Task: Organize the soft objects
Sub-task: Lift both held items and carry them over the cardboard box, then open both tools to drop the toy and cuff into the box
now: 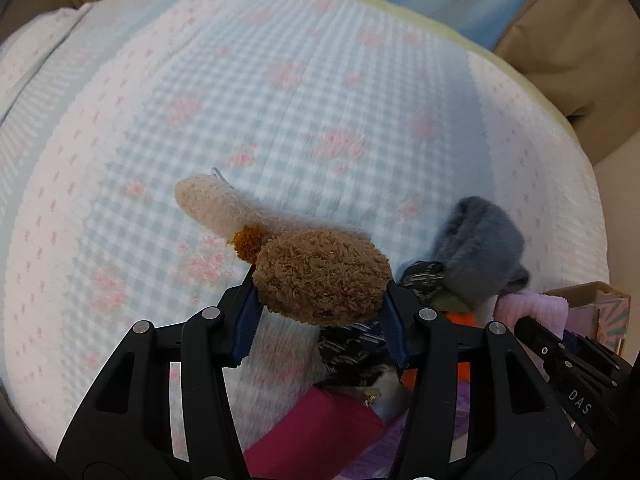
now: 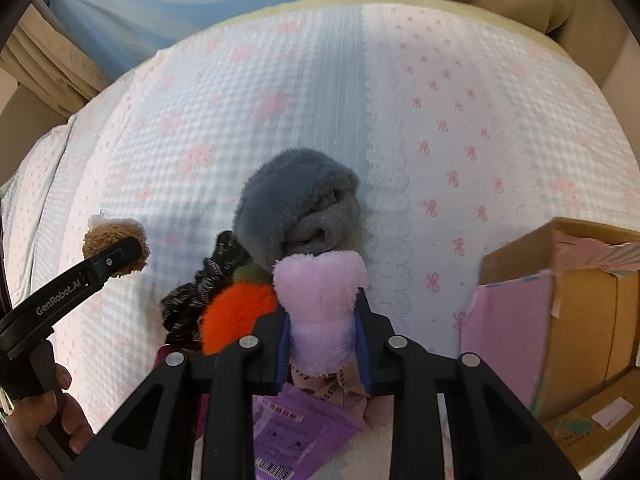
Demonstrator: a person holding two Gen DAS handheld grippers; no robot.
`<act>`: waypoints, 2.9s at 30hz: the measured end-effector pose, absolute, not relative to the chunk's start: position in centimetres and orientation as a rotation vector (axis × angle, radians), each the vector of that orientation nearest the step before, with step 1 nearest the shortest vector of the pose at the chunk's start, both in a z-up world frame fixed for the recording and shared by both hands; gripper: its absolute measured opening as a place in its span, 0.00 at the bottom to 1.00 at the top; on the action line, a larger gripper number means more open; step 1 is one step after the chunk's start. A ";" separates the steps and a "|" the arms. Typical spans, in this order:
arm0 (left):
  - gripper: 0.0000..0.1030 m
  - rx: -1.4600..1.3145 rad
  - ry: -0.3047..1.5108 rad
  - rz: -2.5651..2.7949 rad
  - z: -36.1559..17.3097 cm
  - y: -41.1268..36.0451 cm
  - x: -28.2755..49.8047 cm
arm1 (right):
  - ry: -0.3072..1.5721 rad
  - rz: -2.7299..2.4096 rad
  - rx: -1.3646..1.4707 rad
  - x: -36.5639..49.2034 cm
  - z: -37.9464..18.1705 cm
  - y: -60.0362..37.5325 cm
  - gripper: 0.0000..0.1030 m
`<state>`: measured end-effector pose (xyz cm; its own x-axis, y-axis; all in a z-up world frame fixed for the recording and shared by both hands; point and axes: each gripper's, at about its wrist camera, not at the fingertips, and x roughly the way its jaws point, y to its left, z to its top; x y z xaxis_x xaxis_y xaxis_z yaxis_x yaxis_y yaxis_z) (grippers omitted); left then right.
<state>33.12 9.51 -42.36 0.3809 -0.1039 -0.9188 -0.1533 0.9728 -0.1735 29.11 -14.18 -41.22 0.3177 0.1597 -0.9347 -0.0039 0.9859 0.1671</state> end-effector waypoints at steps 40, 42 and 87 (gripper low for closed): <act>0.47 -0.207 0.879 -0.141 -14.7 -11.2 14.8 | 0.895 0.072 0.134 10.6 -14.0 -33.1 0.24; 0.47 -0.188 0.892 -0.179 -14.9 -13.9 14.9 | 0.905 0.043 0.143 10.5 -14.3 -35.0 0.24; 1.00 0.196 1.348 -0.384 -41.8 -33.3 24.9 | 1.362 0.016 0.362 24.7 -39.6 -47.8 1.00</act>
<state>24.93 -33.34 -41.80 0.1711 -0.1565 -0.9727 0.3797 0.9215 -0.0815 24.73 -47.82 -39.57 0.2166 0.2198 -0.9512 0.1972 0.9444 0.2632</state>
